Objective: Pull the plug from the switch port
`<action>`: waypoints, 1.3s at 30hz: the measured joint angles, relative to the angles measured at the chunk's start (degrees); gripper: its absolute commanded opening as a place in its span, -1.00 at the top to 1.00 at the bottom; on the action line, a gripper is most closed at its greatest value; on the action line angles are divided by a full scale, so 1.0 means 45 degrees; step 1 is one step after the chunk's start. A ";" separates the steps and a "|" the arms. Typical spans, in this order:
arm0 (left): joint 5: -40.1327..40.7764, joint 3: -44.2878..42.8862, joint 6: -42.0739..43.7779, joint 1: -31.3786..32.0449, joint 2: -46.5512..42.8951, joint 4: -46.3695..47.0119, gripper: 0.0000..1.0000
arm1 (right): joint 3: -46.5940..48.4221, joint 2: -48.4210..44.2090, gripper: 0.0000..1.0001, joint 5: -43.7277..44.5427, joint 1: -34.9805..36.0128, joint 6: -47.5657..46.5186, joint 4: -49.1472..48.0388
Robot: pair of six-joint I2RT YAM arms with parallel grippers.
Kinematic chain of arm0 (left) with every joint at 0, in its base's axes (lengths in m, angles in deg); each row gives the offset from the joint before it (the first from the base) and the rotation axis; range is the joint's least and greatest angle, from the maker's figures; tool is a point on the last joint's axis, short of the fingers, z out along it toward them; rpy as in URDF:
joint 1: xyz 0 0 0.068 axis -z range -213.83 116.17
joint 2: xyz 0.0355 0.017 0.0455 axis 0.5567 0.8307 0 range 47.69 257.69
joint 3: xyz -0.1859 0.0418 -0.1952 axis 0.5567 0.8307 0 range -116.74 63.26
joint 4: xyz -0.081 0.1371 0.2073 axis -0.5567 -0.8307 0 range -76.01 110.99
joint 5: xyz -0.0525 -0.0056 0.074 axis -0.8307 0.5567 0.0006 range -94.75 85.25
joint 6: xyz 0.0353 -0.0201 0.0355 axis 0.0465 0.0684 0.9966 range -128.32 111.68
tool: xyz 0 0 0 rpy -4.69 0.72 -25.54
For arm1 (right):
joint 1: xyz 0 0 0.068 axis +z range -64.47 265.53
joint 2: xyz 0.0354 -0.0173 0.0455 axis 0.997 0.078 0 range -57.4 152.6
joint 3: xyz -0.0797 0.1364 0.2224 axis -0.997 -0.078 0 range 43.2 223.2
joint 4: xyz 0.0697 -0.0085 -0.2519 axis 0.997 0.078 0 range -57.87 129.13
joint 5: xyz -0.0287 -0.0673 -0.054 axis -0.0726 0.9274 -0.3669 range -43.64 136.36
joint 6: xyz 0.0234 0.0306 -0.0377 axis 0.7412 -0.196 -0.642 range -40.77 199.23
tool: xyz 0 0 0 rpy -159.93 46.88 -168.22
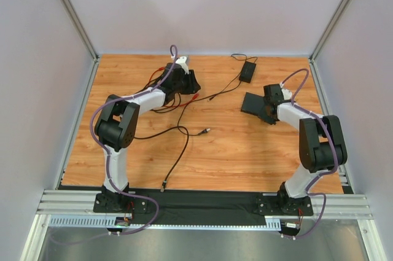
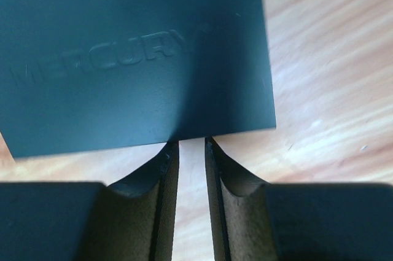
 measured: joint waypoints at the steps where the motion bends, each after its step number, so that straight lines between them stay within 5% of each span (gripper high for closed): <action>1: -0.0049 0.0000 -0.0015 -0.0034 0.0000 0.0015 0.06 | 0.0175 0.0146 0.50 0.0121 -0.0136 -0.0024 -0.0005; 11: -0.0311 0.0005 -0.0155 -0.0112 0.0000 0.0083 0.05 | 0.2871 0.1773 0.49 0.0646 -0.0461 -0.0131 0.0024; 22: -0.0729 0.0967 -0.0325 -0.0117 -0.0403 0.0476 0.01 | 0.0141 -0.0763 0.40 0.0160 0.0583 -0.0568 0.0170; 31: -0.0413 0.5474 -0.0865 0.0243 -0.5736 0.0903 -0.07 | -0.0908 -0.2011 0.25 -0.0175 0.3240 -0.1229 0.0384; 34: -0.0015 0.7378 -0.1331 0.0855 -0.8247 0.1258 -0.08 | -0.1642 -0.2963 0.12 -0.0306 0.3317 -0.1365 0.0413; 39: 0.0340 1.0642 -0.2555 0.1486 -1.1710 0.1433 -0.20 | -0.2914 -0.4857 -0.65 -0.0427 0.3308 -0.1389 0.0461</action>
